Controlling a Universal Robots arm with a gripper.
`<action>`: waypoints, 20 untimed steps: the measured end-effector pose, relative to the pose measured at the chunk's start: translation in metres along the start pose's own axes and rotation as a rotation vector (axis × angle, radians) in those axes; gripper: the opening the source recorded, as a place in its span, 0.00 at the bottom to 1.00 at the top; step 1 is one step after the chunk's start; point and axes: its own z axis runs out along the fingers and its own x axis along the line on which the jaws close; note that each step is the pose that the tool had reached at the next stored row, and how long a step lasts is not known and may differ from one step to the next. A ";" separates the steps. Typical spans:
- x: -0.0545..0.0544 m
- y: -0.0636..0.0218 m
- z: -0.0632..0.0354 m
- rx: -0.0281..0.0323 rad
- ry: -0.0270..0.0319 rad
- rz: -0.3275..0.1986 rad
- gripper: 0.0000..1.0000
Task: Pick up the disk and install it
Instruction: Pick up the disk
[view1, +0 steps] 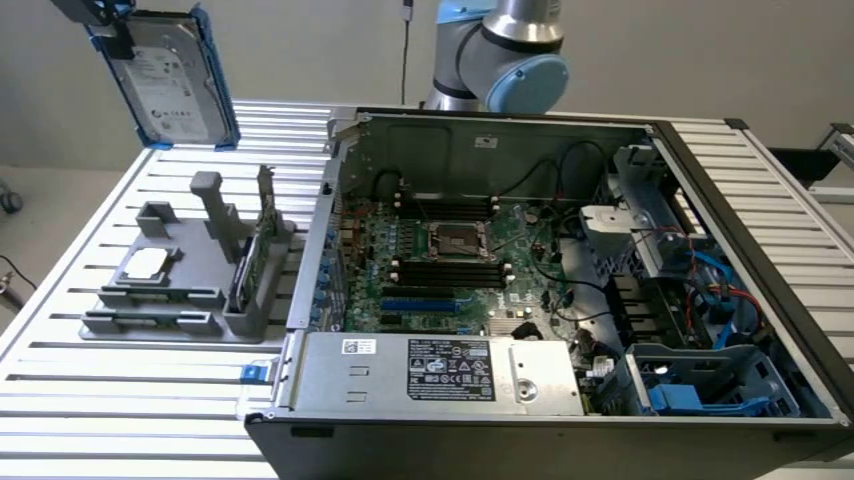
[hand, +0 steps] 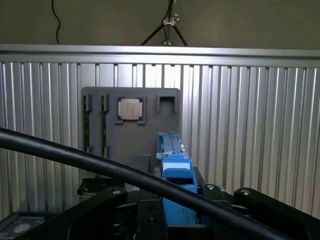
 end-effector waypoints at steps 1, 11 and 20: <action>0.000 -0.0044 -0.0039 -0.0010 0.0000 0.000 0.33; 0.003 -0.0492 -0.0346 -0.0164 -0.0017 0.000 0.33; 0.014 -0.0897 -0.0459 -0.0327 -0.0017 0.000 0.33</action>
